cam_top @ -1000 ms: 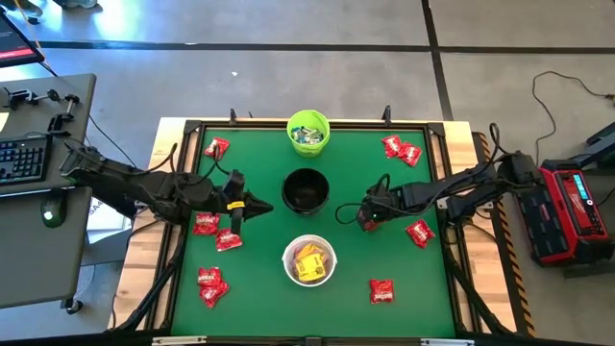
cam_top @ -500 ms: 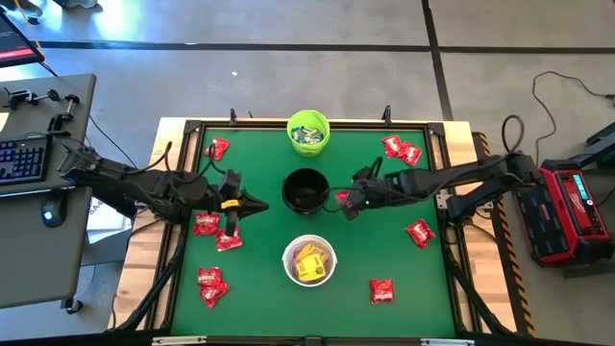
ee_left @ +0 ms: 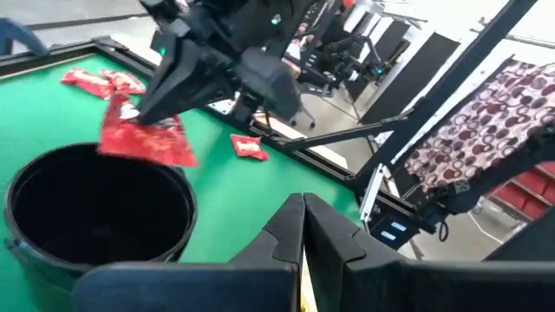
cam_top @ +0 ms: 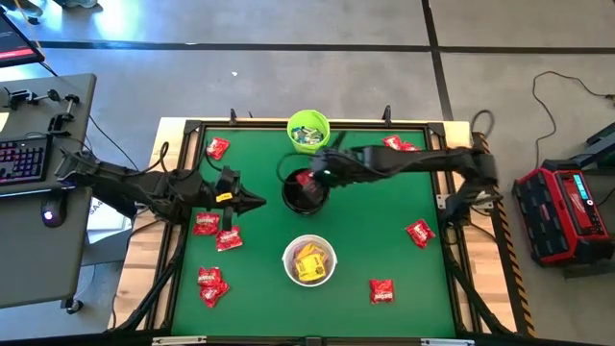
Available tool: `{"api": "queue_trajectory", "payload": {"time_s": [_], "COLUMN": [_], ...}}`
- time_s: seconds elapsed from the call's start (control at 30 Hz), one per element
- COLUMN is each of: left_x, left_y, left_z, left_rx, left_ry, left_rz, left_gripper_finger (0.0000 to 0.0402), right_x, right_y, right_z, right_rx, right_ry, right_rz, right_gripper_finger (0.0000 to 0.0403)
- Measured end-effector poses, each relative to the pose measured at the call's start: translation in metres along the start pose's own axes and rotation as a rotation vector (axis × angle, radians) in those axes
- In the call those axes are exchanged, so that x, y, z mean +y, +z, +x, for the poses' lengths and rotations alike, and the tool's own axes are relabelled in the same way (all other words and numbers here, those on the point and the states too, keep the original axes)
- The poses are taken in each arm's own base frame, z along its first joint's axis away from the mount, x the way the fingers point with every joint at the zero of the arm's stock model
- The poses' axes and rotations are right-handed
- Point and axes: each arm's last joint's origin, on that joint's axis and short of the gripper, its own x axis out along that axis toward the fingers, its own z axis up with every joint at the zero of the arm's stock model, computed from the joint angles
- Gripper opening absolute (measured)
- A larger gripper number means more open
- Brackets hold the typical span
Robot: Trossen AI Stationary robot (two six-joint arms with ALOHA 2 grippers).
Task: Sort candy by brand, put in halloween buckets
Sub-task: Put the red chocolate into the black bucket
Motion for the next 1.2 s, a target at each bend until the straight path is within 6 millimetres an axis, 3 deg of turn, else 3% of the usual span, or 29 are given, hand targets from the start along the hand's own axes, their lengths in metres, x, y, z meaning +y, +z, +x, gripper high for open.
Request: {"api": "queue_trajectory", "payload": {"time_s": [0.2, 0.5, 1.03, 1.2], "left_x": [0.001, 0.001, 0.001, 0.001], "left_y": [0.002, 0.002, 0.002, 0.001], "left_z": [-0.001, -0.001, -0.001, -0.001], "left_rx": [-0.008, -0.013, -0.017, -0.008], "left_ry": [0.005, 0.015, 0.026, 0.015], "left_rz": [-0.002, 0.001, 0.014, 0.015], "left_gripper_finger": [0.0, 0.0, 0.0, 0.0], "right_x": [0.001, 0.003, -0.002, -0.001], "right_y": [0.014, -0.001, -0.013, -0.012], "right_z": [0.048, 0.093, 0.111, 0.111], "right_rx": [0.16, 0.291, 0.297, 0.289], "right_ry": [-0.055, -0.05, 0.013, 0.017], "right_rz": [-0.051, -0.082, -0.185, -0.182], "right_gripper_finger": [0.0, 0.0, 0.0, 0.0021]}}
